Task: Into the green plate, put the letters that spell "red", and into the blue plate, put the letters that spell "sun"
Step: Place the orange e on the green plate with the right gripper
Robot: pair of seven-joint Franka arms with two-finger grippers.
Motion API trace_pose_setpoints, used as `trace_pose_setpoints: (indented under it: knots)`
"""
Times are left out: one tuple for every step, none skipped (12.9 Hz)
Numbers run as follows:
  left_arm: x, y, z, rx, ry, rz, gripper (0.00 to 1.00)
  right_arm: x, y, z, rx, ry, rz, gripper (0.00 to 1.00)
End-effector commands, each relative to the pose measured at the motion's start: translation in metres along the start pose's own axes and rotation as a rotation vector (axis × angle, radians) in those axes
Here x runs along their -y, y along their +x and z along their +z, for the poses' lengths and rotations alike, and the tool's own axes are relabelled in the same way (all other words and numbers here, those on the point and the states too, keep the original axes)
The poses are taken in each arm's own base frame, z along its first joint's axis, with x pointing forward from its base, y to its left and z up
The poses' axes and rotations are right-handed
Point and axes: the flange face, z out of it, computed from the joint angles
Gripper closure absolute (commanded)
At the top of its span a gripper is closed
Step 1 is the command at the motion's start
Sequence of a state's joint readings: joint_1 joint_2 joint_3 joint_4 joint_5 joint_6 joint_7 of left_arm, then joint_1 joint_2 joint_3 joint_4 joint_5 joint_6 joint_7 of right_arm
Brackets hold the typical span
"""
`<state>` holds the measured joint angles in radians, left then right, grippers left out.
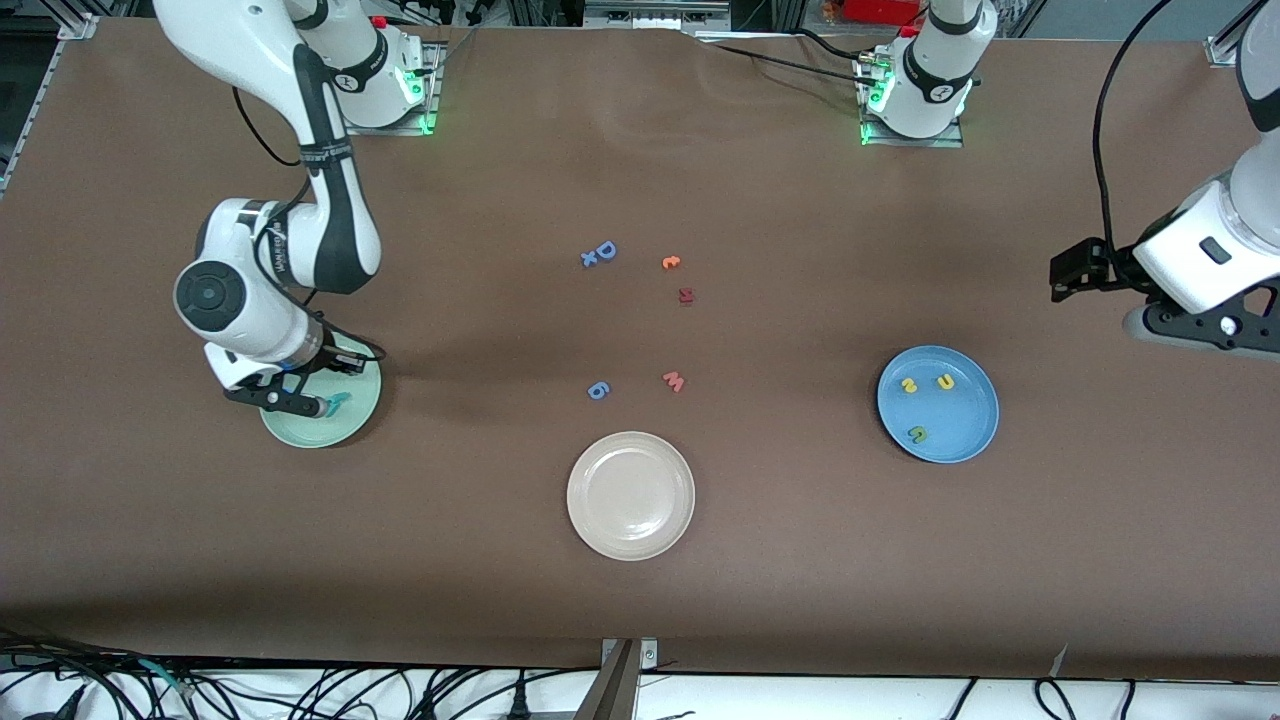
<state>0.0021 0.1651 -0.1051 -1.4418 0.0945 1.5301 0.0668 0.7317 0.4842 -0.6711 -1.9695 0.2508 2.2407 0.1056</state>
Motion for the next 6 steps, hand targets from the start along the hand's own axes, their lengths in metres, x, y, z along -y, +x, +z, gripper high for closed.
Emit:
trace_pose_setpoints:
  knots:
    - [-0.022,-0.054,0.017,-0.08,-0.016,0.038,0.0,-0.024,0.006,0.004,0.016,-0.006,-0.013,0.08]
    - [-0.023,-0.055,0.017,-0.08,-0.02,0.036,0.0,-0.019,0.007,0.0,0.009,-0.003,-0.023,0.0]
    - [-0.021,-0.054,0.017,-0.082,-0.03,0.03,0.0,-0.013,0.009,-0.006,0.001,0.0,-0.036,0.0]
    - [-0.021,-0.051,0.007,-0.104,-0.066,0.018,0.0,-0.009,0.007,-0.009,0.014,0.003,-0.043,0.0]
    - [-0.02,-0.051,0.002,-0.11,-0.08,0.012,0.0,-0.004,0.01,-0.018,0.023,0.011,-0.047,0.0]
    - [-0.019,-0.052,-0.002,-0.083,-0.092,0.009,0.0,0.001,0.011,-0.027,0.052,0.015,-0.039,0.0]
